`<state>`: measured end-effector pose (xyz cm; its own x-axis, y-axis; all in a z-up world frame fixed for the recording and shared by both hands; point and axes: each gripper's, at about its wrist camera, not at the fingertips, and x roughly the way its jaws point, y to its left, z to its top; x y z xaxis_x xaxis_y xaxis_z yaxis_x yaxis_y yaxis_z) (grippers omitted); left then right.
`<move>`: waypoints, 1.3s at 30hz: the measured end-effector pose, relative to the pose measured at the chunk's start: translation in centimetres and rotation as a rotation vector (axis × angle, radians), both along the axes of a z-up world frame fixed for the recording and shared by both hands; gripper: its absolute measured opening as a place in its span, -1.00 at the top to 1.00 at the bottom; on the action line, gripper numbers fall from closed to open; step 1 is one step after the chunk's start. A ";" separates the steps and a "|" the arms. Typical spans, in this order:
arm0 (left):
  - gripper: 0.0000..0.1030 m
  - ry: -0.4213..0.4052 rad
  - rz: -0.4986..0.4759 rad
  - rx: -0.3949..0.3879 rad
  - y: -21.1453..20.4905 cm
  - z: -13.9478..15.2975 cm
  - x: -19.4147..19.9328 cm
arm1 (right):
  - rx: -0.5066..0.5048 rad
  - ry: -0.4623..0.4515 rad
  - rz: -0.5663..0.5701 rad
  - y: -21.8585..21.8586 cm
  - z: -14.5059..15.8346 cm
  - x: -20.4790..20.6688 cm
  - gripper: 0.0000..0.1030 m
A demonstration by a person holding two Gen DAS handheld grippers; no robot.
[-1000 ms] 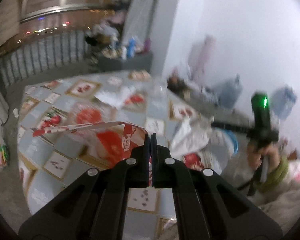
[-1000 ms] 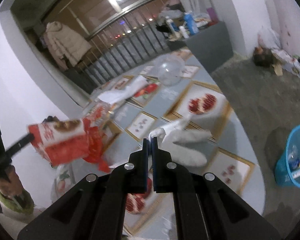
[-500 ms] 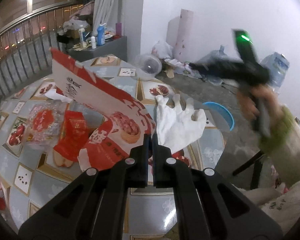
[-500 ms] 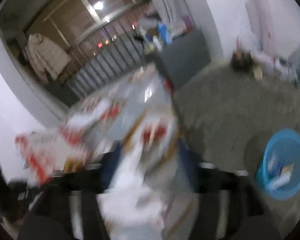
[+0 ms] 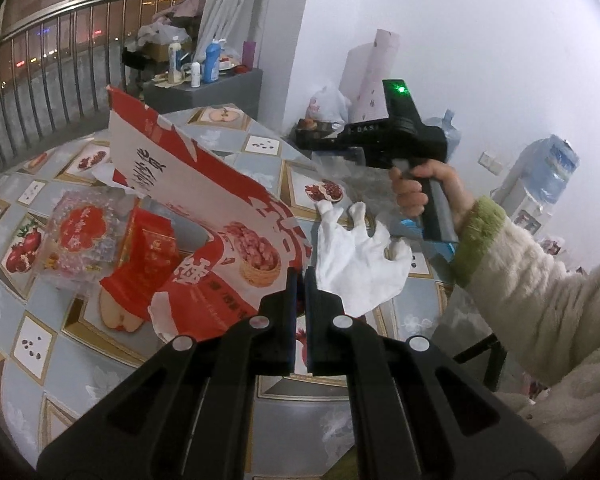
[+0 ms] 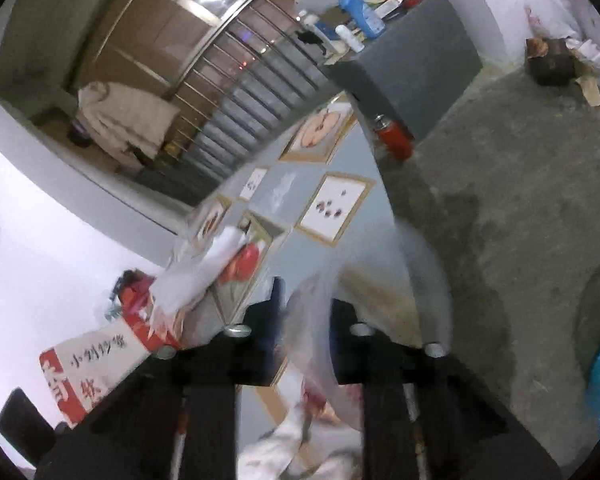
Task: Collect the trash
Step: 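Lift the red-white bag with the left tool while the right tool reaches for the clear plastic bowl, then close the right tool on the clear plastic bowl while the left tool holds the bag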
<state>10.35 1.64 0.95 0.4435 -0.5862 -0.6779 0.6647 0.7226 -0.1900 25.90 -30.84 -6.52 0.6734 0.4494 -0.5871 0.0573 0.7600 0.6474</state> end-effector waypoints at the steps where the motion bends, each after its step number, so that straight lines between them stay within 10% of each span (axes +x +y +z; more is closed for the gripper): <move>1: 0.96 0.000 -0.004 0.004 -0.2 -0.1 0.0 | -0.017 -0.005 0.005 0.6 0.4 -0.6 0.73; 10: 0.96 -0.025 0.014 0.027 -0.6 -0.4 -0.6 | 0.070 -0.022 0.197 5.5 3.7 -6.0 0.73; 14: 0.96 -0.032 0.024 0.023 -0.5 -0.6 -0.9 | -0.084 0.021 0.275 9.2 4.6 -8.7 0.71; 17: 0.96 -0.036 0.033 0.014 -0.5 -0.6 -1.0 | -0.265 0.060 0.255 10.8 4.4 -10.4 0.29; 27: 0.96 -0.044 0.053 -0.007 -0.3 -0.8 -1.3 | -0.383 0.089 0.175 11.1 3.4 -14.0 -0.16; 39: 0.96 -0.059 0.057 -0.008 -0.2 -0.7 -1.6 | -0.467 -0.001 0.133 12.9 5.2 -16.0 0.07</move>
<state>8.72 1.40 0.20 0.5153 -0.5642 -0.6451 0.6327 0.7582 -0.1577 9.94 -17.97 -1.29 0.6288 0.2203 -0.7457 -0.0610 0.9701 0.2351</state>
